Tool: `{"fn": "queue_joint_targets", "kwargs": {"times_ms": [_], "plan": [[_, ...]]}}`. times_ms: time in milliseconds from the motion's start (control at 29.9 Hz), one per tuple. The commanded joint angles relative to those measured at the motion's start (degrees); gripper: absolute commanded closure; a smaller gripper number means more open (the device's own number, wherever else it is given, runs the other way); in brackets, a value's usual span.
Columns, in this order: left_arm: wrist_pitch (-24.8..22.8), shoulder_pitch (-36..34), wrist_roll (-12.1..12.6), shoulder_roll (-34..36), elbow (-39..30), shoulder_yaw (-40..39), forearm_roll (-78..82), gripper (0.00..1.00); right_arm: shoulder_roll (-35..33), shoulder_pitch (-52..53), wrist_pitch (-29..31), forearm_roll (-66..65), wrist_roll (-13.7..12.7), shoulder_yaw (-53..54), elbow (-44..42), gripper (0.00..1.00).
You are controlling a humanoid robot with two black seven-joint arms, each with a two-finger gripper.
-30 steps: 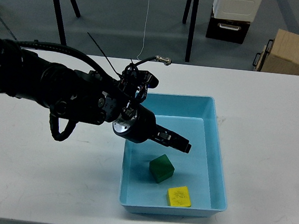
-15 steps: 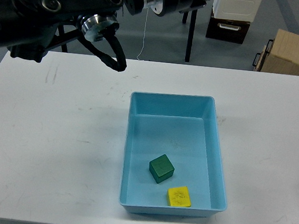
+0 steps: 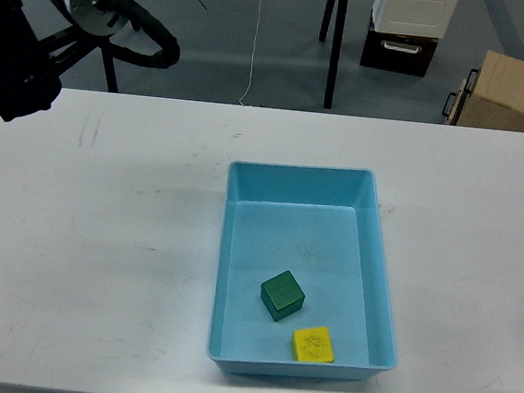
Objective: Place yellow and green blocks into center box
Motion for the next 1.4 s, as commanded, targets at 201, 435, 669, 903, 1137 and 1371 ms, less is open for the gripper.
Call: {"fn": "queue_joint_targets", "kwargs": {"times_ms": [201, 435, 669, 903, 1137, 1371], "plan": [[-3.8, 23.5, 20.3, -1.0, -4.1, -32.0, -0.3, 0.00, 0.1, 1.0, 0.0, -0.5, 0.3, -0.6, 0.0, 0.00], [-3.8, 46.8, 20.5, -1.4, -23.2, -43.6, -0.3, 0.00, 0.7, 0.8, 0.0, -0.4, 0.3, -0.4, 0.6, 0.00], [-3.0, 68.5, 21.0, -8.8, -39.8, -52.1, 0.0, 0.00, 0.8, 0.2, 0.0, -0.5, 0.0, -1.1, 0.9, 0.00], [-1.7, 86.3, 20.5, -19.9, -49.2, -51.4, 0.3, 0.00, 1.3, -2.4, 0.0, -0.6, -0.2, -3.4, 0.9, 0.00], [-3.8, 95.1, 20.6, -19.9, -48.9, -46.3, 0.7, 0.00, 1.5, -7.9, 0.0, -0.7, -0.2, -4.4, 4.3, 0.00], [-3.8, 98.3, 20.5, -19.9, -48.9, -41.2, 1.8, 0.00, 1.5, -11.7, 0.0, -0.7, -0.1, -2.3, 7.0, 0.00]]}}
